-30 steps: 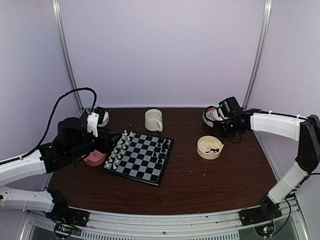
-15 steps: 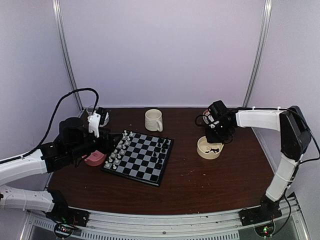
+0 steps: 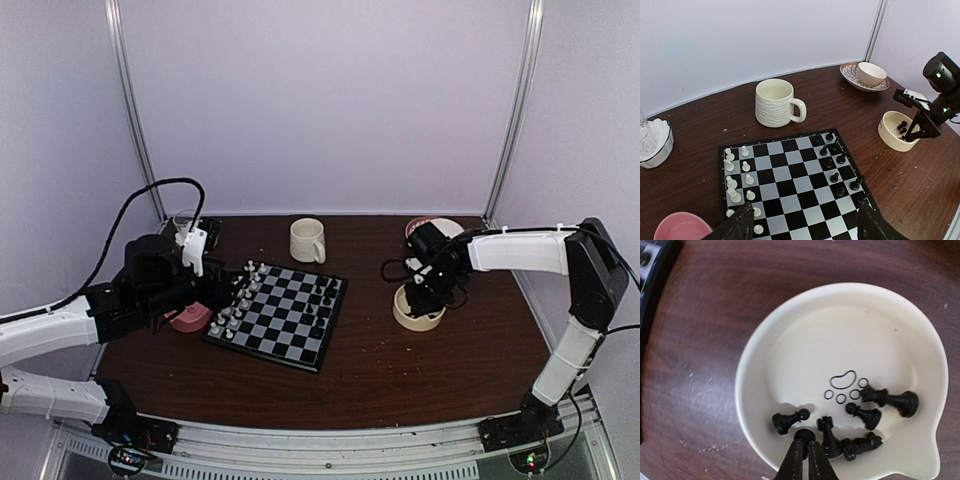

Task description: Set up the chess pieces on the board

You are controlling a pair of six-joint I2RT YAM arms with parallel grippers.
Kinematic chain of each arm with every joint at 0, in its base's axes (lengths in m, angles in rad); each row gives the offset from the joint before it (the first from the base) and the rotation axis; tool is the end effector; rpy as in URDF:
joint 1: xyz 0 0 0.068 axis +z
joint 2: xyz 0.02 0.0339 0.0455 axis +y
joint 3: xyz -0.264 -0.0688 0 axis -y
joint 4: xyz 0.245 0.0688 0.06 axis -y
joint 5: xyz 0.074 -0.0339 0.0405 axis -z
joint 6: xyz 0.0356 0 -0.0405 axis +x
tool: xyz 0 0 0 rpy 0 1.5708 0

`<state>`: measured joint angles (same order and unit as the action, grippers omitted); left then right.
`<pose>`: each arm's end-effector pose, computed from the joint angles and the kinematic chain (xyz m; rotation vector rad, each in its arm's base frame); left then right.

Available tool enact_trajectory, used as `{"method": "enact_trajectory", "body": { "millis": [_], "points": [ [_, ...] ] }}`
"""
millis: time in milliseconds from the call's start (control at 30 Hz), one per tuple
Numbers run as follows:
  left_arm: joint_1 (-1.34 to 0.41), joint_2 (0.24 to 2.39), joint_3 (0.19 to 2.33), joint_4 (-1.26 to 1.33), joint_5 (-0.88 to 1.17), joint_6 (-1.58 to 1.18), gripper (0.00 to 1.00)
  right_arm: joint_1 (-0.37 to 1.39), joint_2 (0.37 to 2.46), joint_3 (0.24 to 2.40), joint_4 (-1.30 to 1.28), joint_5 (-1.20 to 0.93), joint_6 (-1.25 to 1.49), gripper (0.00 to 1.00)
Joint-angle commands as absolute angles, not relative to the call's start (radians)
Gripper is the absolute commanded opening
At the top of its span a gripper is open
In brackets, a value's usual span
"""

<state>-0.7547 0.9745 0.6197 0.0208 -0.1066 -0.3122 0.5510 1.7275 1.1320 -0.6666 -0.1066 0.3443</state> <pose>0.1670 -0.1518 0.2672 0.3558 1.9190 -0.6160 0.2800 0.1765 0.1823 -0.3221 2.8727 0.3337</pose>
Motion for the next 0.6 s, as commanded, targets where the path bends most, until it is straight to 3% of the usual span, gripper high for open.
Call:
{"method": "enact_trajectory", "body": {
  "millis": [0, 200, 300, 500, 567],
  "points": [
    [-0.761, 0.984, 0.657, 0.035, -0.090, -0.298, 0.71, 0.655, 1.689, 1.112, -0.670, -0.198, 0.389, 0.08],
    [-0.761, 0.980, 0.662, 0.024, -0.100, -0.289, 0.71, 0.755, 1.714, 1.208, -0.764, -0.120, 0.400, 0.07],
    [-0.762, 0.980, 0.664, 0.023, -0.099, -0.288, 0.71, 0.754, 1.657, 1.211, -0.801, -0.011, 0.410, 0.22],
    [-0.762, 0.985, 0.666, 0.022, -0.098, -0.290, 0.71, 0.753, 1.534, 1.186, -0.874, 0.201, 0.522, 0.36],
    [-0.762, 0.983, 0.665, 0.021, -0.095, -0.291, 0.71, 0.752, 1.461, 1.143, -0.876, 0.252, 0.581, 0.54]
  ]
}}
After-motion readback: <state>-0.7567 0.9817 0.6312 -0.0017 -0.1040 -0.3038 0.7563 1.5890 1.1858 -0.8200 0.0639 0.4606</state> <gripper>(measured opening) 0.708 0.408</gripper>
